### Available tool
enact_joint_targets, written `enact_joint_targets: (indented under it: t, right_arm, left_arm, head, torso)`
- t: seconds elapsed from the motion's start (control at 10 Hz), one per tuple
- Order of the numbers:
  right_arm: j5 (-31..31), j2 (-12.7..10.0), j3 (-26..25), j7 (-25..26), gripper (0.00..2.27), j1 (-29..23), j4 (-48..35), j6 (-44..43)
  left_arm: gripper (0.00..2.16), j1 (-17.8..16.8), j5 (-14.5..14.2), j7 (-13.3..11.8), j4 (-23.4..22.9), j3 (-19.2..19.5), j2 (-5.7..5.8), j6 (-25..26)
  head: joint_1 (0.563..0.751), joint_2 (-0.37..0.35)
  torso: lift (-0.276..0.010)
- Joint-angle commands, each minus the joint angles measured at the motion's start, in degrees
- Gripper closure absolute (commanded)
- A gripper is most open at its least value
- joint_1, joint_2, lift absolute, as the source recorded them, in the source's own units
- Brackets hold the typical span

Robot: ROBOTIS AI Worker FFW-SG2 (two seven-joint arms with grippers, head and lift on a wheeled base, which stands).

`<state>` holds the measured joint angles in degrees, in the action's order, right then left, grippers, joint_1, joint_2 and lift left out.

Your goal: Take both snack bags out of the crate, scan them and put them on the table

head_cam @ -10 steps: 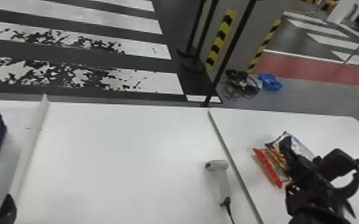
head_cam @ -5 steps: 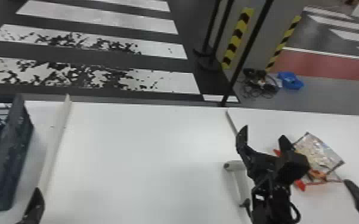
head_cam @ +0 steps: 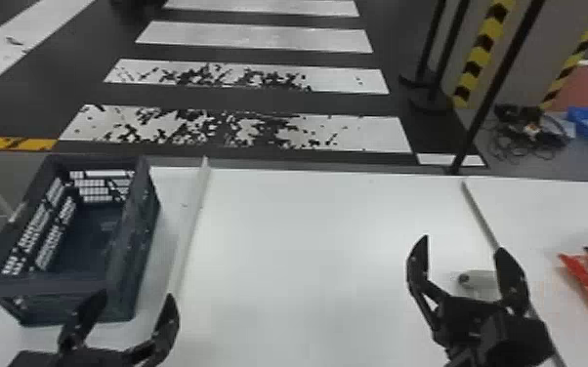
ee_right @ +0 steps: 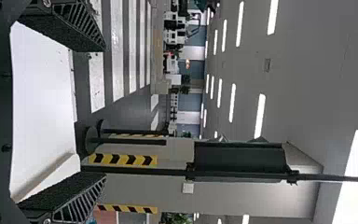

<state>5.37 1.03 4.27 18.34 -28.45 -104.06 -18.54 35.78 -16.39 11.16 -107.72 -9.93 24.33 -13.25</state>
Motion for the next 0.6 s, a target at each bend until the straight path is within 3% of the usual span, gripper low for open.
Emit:
enact_joint_targets:
  t: [0.0,0.5]
  right_arm:
    - [1.74,-0.59,1.97,0.82,0.04,-1.79,0.87,-1.54]
    - [3.77,-1.08,6.81,3.01,0.04,-6.88,2.45,-5.23]
  left_arm:
    - [0.1,-0.01,0.31,0.18,-0.21,-0.35,0.02,-0.68]
    - [0.1,0.51,2.24,0.53,-2.4,-1.76,0.46,-2.26]
  head:
    - [0.695,-0.009]
    - [0.695,0.039]
  torso:
    - [-0.092]
    - [-0.092]
